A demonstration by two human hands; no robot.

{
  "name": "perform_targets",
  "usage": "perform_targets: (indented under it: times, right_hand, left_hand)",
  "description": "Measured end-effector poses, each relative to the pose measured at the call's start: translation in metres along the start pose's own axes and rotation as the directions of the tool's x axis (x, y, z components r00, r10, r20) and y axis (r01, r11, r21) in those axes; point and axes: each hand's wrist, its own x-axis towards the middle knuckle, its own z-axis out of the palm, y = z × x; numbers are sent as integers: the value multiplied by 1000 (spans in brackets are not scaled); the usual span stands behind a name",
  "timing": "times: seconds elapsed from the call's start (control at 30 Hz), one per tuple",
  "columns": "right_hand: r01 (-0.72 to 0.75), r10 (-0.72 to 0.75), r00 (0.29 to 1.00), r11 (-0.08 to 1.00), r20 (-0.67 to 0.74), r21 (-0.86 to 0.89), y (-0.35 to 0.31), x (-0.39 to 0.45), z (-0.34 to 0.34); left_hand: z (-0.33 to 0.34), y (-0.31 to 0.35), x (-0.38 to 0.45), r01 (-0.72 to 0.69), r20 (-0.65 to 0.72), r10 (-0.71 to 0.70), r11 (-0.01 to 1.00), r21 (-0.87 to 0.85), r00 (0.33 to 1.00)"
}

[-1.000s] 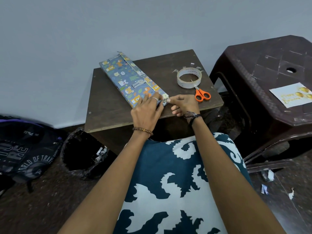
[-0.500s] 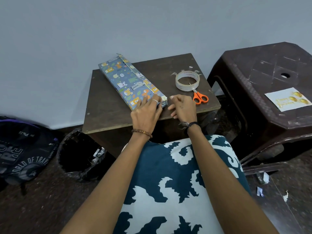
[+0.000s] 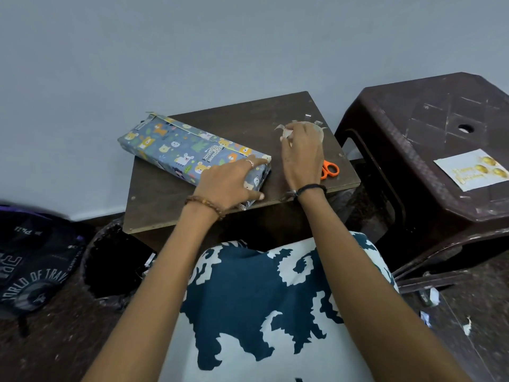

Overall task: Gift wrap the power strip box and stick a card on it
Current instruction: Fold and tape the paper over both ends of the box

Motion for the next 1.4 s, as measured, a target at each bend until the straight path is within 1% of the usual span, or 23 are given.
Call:
perform_targets:
  times: [0.03,0.1,0.2,0.3,0.4,0.53,0.63,0.7,0.73,0.8,0.83,0.9,0.97,1.0,1.03,1.13,1.17,1.23,1.3,1.33,1.37,1.4]
  right_hand:
    - [-2,1,1000,997,-7,-74,2,8,4]
    - [-25,29,999,979,16,-204,5,22,13]
    - [-59,94,992,943,90,-328,7,38,29]
    - [-46,102,987,917,122,-397,7,49,42]
    - [-33,90,988,918,126,-395,7,53,46]
    - [63,-7,991,908,135,-415,7,48,41]
    - [180,-70,969,856,235,-485,3,42,38]
    - [206,-92,970,794,223,-572,2,42,40]
    - [213,-83,969,757,233,-618,-2,41,38]
    - [252,-18,942,699,335,-670,-10,37,35]
    - [263,-16,936,693,351,-671,-13,36,34]
    - [233,-49,959,701,280,-674,-18,35,29]
    - [248,-34,950,688,311,-682,-12,37,34]
    - [299,-56,928,701,367,-648,-10,36,37]
    - [313,-108,931,730,350,-607,-7,36,38]
    - [255,-170,966,721,193,-644,-7,31,29]
    - [253,-171,966,766,192,-591,-6,31,27]
    - [239,-161,963,882,216,-407,-3,29,20]
    - [113,-85,984,977,156,-178,-6,26,6]
    - [13,-10,992,1000,127,-23,-9,20,0]
    - [-100,85,991,982,101,157,-13,12,-8]
    - [-210,194,978,928,82,306,-14,1,-12]
  left_hand:
    - [-4,-6,1,-28,92,31,999,-35,995]
    - [-8,-15,2,-79,200,91,995,-68,975]
    - [-10,-21,8,-86,237,108,991,-103,966]
    - [-8,-17,11,-61,187,79,993,-97,979]
    - [-5,-10,13,-18,140,31,996,-89,990]
    - [-2,-3,13,35,104,-21,991,-131,994]
    - [2,0,11,55,78,-41,983,-178,996]
    - [7,-2,9,56,63,-43,973,-226,997]
    - [9,-3,8,50,51,-39,967,-248,998]
    - [14,-5,6,36,25,-30,958,-286,999]
    - [16,-6,5,28,12,-26,955,-295,1000]
    - [18,-6,3,10,-15,-15,956,-293,1000]
    - [18,-5,2,-1,-33,-9,957,-289,999]
    - [18,-5,2,-2,-37,-9,958,-285,999]
    - [18,-5,1,-3,-37,-8,960,-280,999]
    - [16,-2,1,-18,-24,13,972,-234,1000]
    - [14,-1,2,-20,-8,18,979,-204,1000]
    - [8,1,3,-33,60,41,990,-139,997]
    - [-1,3,5,-76,158,85,995,-63,984]
    - [-5,4,7,-103,200,105,995,-20,974]
    - [-10,5,8,-128,235,119,992,23,965]
    - [-13,6,10,-150,263,129,987,62,956]
